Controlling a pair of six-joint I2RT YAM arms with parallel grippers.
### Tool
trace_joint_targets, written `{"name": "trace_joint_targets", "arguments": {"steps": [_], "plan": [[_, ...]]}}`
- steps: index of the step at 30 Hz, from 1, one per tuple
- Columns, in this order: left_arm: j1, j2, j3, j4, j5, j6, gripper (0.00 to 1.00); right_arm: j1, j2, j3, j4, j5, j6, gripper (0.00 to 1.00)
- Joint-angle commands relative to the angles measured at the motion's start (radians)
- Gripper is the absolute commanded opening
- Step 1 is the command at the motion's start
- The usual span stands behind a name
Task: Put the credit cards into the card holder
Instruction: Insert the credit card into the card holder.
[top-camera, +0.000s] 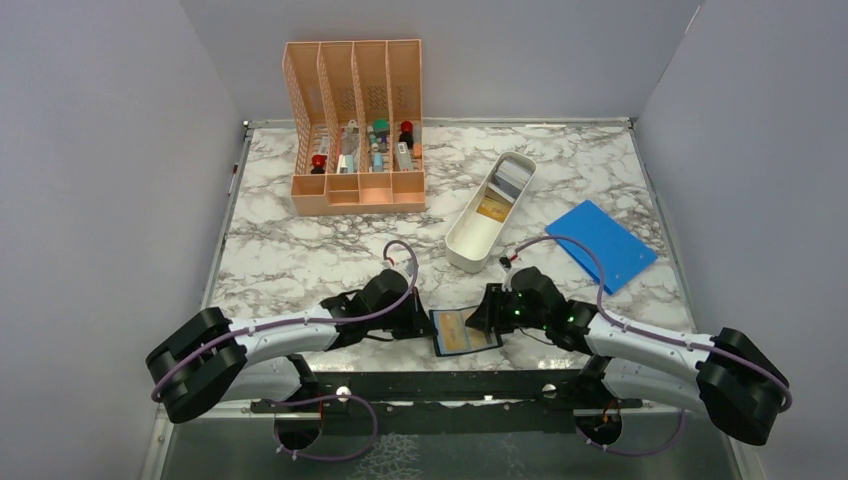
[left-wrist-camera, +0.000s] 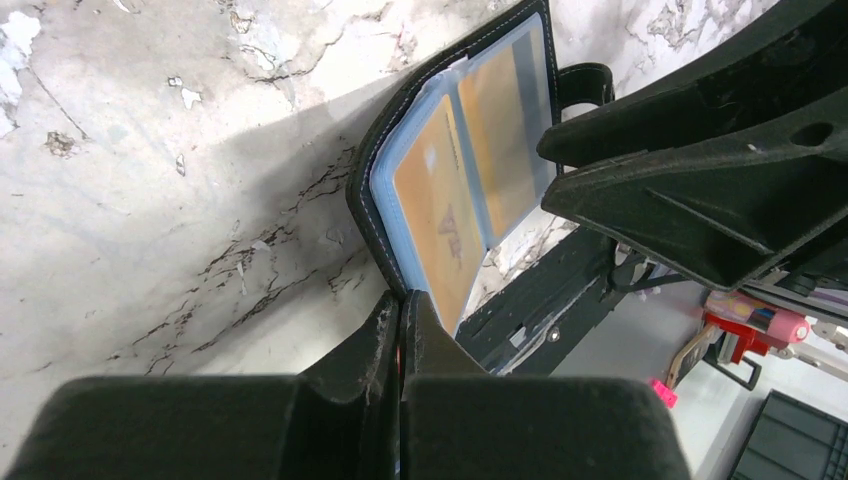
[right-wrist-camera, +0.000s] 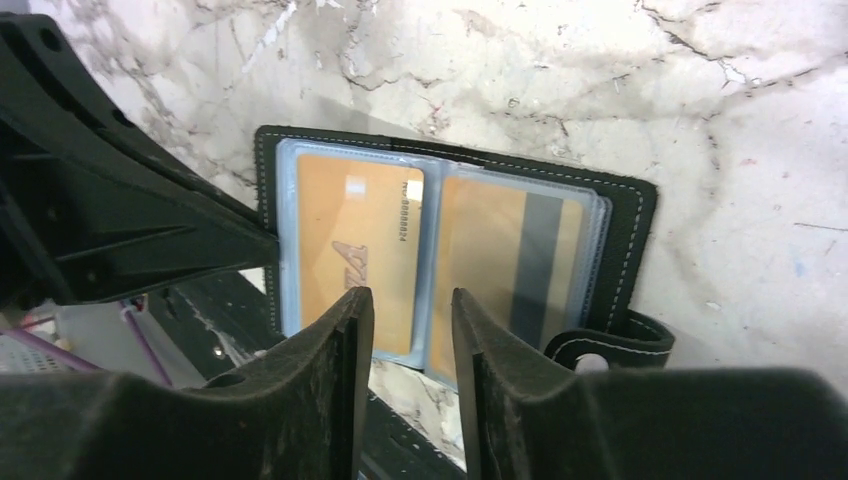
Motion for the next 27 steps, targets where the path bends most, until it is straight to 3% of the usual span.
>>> {"name": "trace_joint_targets", "arguments": {"steps": [1,5,11,21,27], "plan": [[-0.003,-0.034,0.044,-0.07,-0.01,0.036,0.0,0.007,0.03,0.035,-0.041,0.046,-0.039,0.36],[-0.001,-0.057,0.06,-0.084,0.013,0.04,0.0,0.007,0.08,0.016,0.026,0.009,-0.05,0.28],[0.002,-0.084,0.079,-0.074,0.023,0.043,0.0,0.007,0.123,-0.03,0.122,-0.032,-0.022,0.26],[0.003,-0.039,0.074,-0.031,0.006,0.051,0.29,0.007,0.119,-0.083,0.191,-0.045,0.006,0.25],[0.002,0.011,0.074,0.02,0.024,0.061,0.31,0.007,0.125,-0.097,0.214,-0.053,0.019,0.25]]}}
